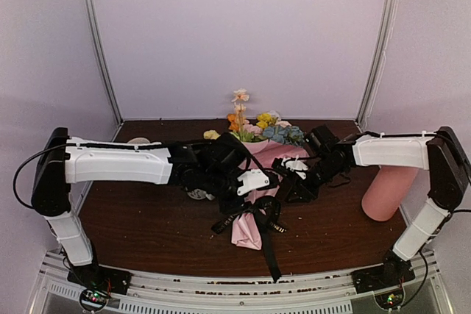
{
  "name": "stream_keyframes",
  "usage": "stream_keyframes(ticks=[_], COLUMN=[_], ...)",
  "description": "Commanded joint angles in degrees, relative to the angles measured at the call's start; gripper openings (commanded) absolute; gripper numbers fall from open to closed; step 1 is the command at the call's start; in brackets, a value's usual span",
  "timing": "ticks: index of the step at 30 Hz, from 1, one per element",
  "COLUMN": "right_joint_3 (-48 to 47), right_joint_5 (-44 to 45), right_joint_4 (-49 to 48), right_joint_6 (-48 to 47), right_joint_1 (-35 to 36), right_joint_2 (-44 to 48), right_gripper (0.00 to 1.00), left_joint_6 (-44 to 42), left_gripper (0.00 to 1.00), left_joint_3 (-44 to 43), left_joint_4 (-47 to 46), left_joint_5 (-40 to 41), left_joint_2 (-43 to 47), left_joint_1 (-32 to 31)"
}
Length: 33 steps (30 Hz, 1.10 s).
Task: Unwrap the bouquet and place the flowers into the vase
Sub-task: Untie the ribbon from the tied bouquet.
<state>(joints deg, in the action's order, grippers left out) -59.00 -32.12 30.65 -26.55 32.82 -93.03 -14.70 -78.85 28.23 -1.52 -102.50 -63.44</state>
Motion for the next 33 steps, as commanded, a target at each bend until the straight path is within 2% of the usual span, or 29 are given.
stream_keyframes(ticks=[1,3,6,11,14,24,30,33], right_joint_3=[-0.56,0.04,-0.04,0.07,0.08,0.3,0.06,0.03], right_joint_5=[-0.48,-1.08,-1.96,-2.77,-3.2,-4.81,-5.06,-5.15], right_joint_4=[1.04,0.94,1.52,1.77,1.97,2.57,2.91,2.99], right_joint_6=[0.15,-0.08,-0.17,-0.34,-0.47,-1.06,-1.14,-1.22], right_joint_1=[-0.5,-1.17,-1.82,-2.18,-2.61,-3.72,-3.9,-3.99], right_joint_2=[0.32,0.62,0.24,0.42,0.29,0.53,0.24,0.22], right_gripper=[0.43,0.43,0.43,0.44,0.44,0.45,0.45,0.45], left_joint_6=[-7.58,-10.19,-15.33,-17.75,-18.13,-18.04,-17.49,-17.47], left_gripper=[0.5,0.47,0.52,0.49,0.36,0.3,0.15,0.04], left_joint_3=[-1.86,-2.76,-4.82,-8.51,-10.58,-12.99,-13.42,-13.22], left_joint_4=[-1.29,-1.29,0.97,3.91,4.28,5.21,5.97,6.04], left_joint_5=[-1.03,0.45,3.83,7.33,12.02,15.54,14.64,14.63], left_joint_2=[-1.38,-2.48,-5.69,-10.39,-13.62,-18.05,-17.79,-16.56], left_joint_1=[-1.27,-2.49,-4.79,-6.53,-6.7,-6.7,-6.76,-6.78])
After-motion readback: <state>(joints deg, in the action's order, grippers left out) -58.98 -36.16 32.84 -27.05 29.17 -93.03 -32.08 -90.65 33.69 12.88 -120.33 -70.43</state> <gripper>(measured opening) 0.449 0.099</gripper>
